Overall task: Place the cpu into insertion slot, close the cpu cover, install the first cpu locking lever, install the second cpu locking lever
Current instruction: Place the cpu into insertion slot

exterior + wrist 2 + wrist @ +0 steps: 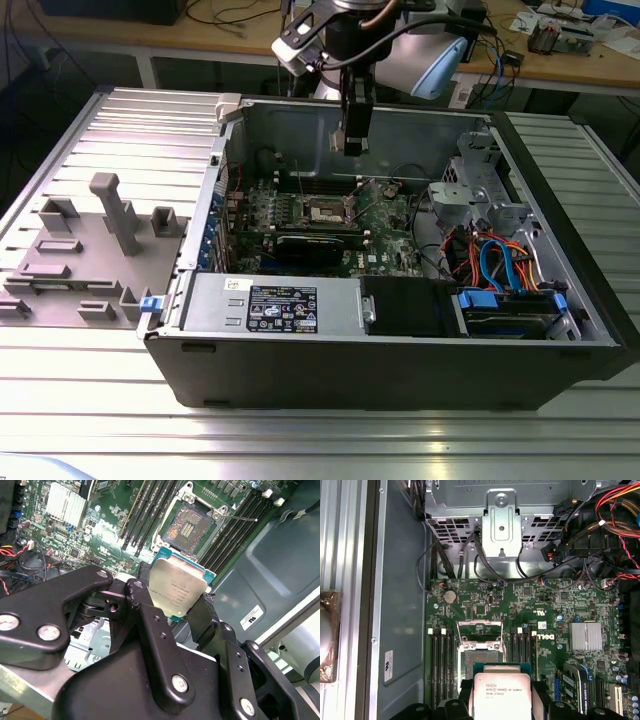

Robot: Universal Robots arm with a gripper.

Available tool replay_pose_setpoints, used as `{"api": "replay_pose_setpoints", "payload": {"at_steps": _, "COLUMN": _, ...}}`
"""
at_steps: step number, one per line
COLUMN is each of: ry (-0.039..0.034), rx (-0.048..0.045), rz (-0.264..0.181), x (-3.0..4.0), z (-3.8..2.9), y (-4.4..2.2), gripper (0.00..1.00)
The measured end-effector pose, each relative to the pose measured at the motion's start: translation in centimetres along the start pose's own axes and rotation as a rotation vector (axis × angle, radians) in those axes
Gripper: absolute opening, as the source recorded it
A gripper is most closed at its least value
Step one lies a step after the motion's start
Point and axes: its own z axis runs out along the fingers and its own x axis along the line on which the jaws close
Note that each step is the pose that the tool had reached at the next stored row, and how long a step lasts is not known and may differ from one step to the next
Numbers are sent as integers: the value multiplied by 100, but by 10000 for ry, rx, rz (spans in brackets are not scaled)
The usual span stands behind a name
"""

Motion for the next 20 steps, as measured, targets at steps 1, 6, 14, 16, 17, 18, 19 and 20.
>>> {"api": "replay_pose_setpoints", "payload": {"at_steps": 1, "ry": 0, "rx": 0, "rz": -1, "x": 0, "z": 2, "y": 0, "gripper": 54}}
{"api": "replay_pose_setpoints", "payload": {"at_steps": 6, "ry": 0, "rx": 0, "rz": -1, "x": 0, "z": 11, "y": -1, "gripper": 54}}
{"api": "replay_pose_setpoints", "payload": {"at_steps": 14, "ry": 0, "rx": 0, "rz": 0, "x": 0, "z": 31, "y": -2, "gripper": 54}}
{"api": "replay_pose_setpoints", "payload": {"at_steps": 16, "ry": 0, "rx": 0, "rz": -1, "x": 0, "z": 35, "y": -2, "gripper": 54}}
{"api": "replay_pose_setpoints", "payload": {"at_steps": 17, "ry": -1, "rx": 0, "rz": 0, "x": 0, "z": 40, "y": -2, "gripper": 54}}
{"api": "replay_pose_setpoints", "payload": {"at_steps": 18, "ry": 0, "rx": 0, "rz": 0, "x": 0, "z": 44, "y": -4, "gripper": 54}}
{"api": "replay_pose_setpoints", "payload": {"at_steps": 19, "ry": 0, "rx": 0, "rz": 0, "x": 0, "z": 48, "y": -6, "gripper": 54}}
{"api": "replay_pose_setpoints", "payload": {"at_steps": 20, "ry": -1, "rx": 0, "rz": 0, "x": 0, "z": 48, "y": -6, "gripper": 54}}
